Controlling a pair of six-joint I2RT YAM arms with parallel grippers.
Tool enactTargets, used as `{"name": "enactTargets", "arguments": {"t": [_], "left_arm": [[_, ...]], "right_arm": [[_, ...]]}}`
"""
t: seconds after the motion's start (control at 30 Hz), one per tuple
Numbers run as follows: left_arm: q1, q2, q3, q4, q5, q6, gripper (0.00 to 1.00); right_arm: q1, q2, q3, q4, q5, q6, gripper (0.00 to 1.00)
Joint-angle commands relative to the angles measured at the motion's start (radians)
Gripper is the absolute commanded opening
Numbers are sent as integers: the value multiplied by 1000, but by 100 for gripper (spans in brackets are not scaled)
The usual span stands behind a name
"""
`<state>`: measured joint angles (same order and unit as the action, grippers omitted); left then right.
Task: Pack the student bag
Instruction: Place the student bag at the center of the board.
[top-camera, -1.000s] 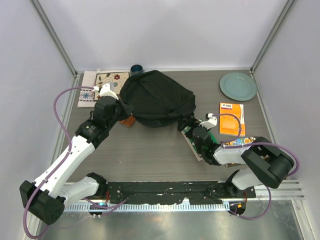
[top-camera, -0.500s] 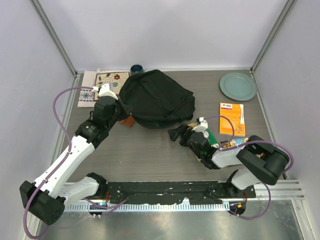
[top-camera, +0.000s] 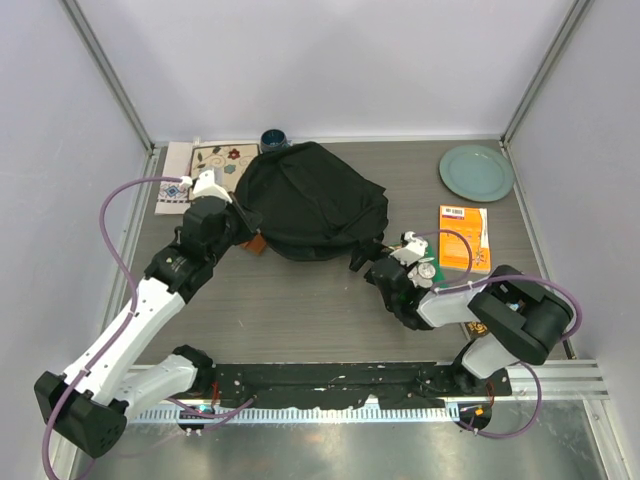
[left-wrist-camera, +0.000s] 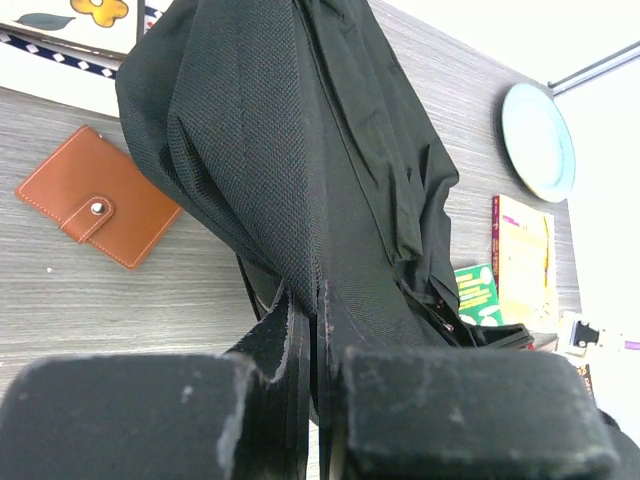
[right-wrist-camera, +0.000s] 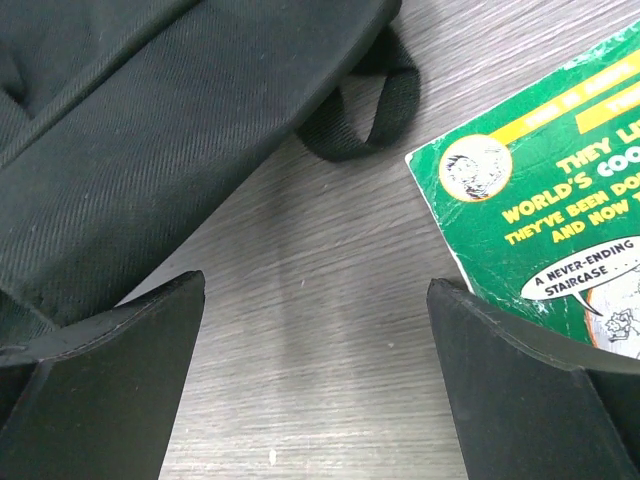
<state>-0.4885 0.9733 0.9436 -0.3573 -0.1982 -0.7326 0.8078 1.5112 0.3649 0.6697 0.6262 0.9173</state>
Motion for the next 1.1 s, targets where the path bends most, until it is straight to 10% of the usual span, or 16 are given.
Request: {"name": "enactTargets", "arguments": {"t": [0.0, 0.53, 1.07], "left_arm": [[7, -30, -8, 78, 6, 2, 0], [7, -134, -181, 104, -7, -56, 0], [7, -295, -381, 80, 54, -128, 0]], "right_arm": [[-21, -49, 42, -76, 84, -14, 98], [-30, -430, -72, -157, -355, 143, 98], [-183, -25, 14, 239, -560, 236, 98]]}}
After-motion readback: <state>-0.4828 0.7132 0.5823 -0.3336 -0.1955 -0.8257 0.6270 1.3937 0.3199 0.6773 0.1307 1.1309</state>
